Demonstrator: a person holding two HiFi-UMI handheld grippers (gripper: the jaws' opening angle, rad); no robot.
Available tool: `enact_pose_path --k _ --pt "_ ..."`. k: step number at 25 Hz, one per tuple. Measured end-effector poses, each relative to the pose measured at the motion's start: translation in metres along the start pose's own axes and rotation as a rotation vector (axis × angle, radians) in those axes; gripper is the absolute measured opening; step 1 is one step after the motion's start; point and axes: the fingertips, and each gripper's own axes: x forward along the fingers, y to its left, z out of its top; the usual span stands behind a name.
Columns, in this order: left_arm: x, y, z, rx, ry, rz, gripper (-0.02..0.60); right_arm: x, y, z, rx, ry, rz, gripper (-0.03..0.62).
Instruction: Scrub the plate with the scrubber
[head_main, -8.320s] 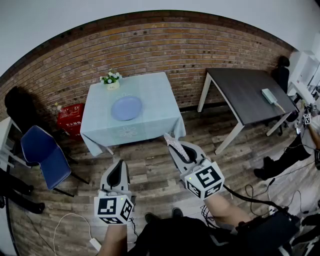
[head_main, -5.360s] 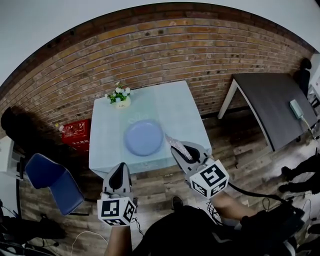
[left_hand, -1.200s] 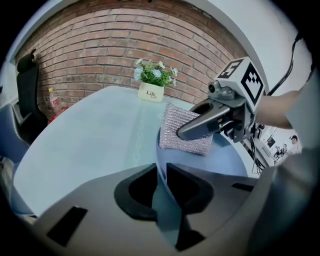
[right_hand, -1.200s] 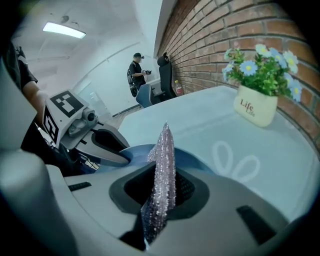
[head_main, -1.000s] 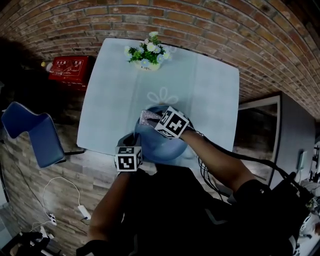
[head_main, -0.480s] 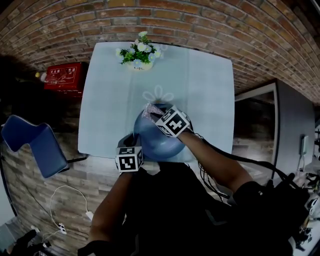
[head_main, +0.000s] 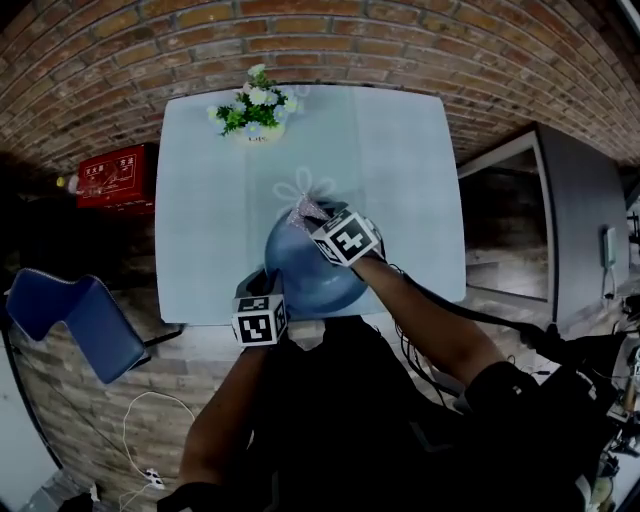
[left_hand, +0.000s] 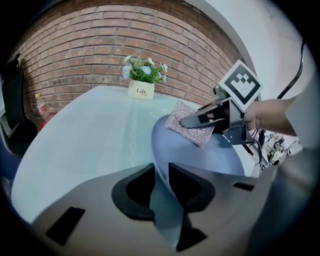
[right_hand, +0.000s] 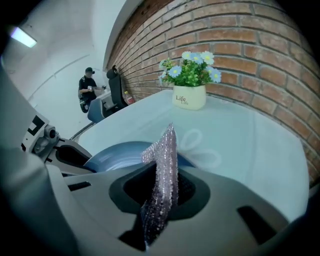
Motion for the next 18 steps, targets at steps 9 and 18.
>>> enact_pose_path --k 9,18 --pt "0.001 -0.004 -0.003 0.059 0.033 -0.060 0.114 -0.018 -0.018 -0.008 0.166 -0.008 -0.124 0.072" --pt "0.003 -0.007 -0.003 0.151 0.047 -0.078 0.141 -0.036 -0.038 -0.027 0.330 -0.039 -0.273 0.071"
